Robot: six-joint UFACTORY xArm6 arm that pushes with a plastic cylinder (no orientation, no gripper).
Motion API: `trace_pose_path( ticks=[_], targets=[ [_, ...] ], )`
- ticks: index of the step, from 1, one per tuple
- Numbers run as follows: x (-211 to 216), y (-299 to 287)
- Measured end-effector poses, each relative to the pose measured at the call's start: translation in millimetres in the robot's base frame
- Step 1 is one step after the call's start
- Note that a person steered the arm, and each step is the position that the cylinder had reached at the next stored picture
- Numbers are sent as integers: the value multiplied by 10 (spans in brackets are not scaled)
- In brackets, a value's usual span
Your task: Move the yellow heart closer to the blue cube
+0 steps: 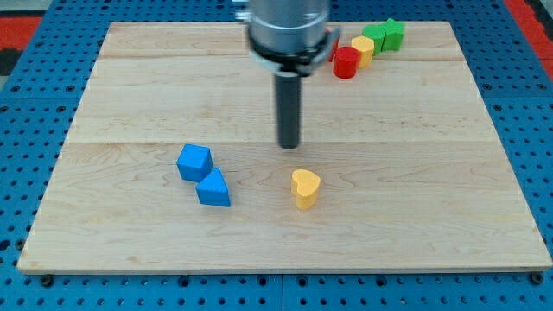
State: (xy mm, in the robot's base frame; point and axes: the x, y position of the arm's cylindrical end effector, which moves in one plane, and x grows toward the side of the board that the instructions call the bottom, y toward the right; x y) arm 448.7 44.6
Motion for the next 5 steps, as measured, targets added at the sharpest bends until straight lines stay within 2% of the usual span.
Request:
trace_pose_path(
  ticks=[1,2,3,4,5],
  targets=[
    [934,434],
    [1348,-87],
    [705,-76],
    [268,-846],
    [225,-309]
  ],
)
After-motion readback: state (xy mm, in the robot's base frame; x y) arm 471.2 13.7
